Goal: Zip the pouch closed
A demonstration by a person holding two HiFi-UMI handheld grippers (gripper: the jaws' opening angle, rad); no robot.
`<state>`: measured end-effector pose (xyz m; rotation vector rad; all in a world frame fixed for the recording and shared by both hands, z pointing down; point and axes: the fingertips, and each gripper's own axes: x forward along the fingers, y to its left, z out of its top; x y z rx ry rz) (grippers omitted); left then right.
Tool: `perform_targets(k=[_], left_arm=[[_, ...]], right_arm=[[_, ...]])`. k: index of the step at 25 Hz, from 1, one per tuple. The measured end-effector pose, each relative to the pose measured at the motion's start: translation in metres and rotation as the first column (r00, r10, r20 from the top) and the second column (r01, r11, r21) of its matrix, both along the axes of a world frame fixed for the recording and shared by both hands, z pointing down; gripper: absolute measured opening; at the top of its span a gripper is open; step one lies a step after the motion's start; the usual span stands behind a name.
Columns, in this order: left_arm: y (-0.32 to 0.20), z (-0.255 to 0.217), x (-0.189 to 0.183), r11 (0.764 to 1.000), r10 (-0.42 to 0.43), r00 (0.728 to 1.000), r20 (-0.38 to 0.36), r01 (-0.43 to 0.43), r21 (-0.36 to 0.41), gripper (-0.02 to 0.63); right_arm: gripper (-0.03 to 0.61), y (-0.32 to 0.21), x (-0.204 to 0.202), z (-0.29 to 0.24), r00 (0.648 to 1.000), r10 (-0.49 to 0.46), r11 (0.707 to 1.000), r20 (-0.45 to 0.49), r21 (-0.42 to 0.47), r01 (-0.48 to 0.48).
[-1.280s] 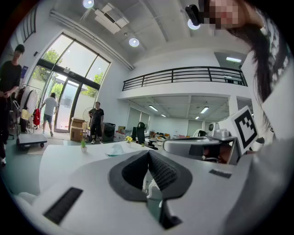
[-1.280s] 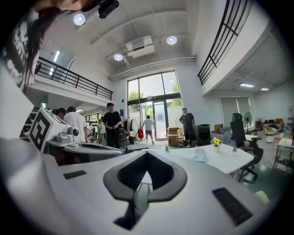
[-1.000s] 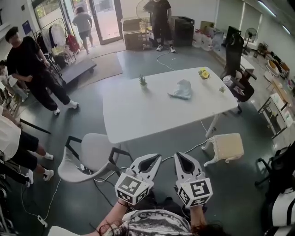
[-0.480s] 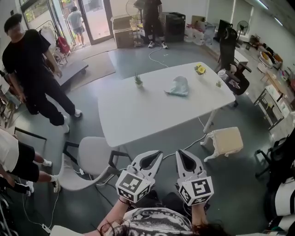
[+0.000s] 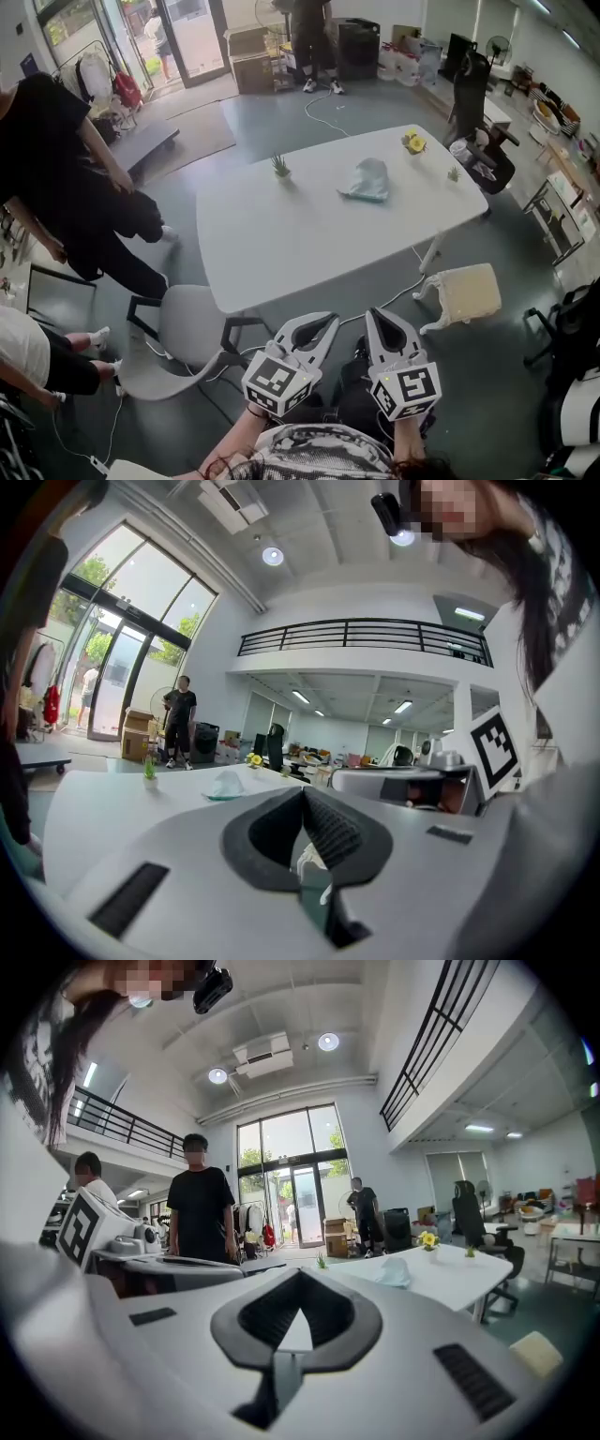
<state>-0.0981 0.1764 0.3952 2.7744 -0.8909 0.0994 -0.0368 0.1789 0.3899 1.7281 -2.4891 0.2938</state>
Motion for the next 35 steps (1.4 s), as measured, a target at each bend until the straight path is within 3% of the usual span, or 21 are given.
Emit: perform_targets(k=[13,21,35], left_arm=[[-0.147,-0.007,0.072,0.982,-0.191,0.981,0.014,0.191,0.001,0.012],[-0.202,-0.009,0.130,0.970,-0.244,0.969,0.039,0.244,0.012,0.012],[-0.279,0.003,0.125,0.955,-0.295,0.948,0.117,0.297,-0.002,0.014]], right_arm=[[-0.006,-0.153,0.079,-0.005,0.985,-0.173,0.985,0.014,-0.002,0.174],[-0.006,-0.220,0.126,0.000,0.966,-0.257,0.966,0.038,-0.002,0.257],[-0.006,-0.294,0.125,0.031,0.949,-0.301,0.949,0.088,-0.064,0.307]])
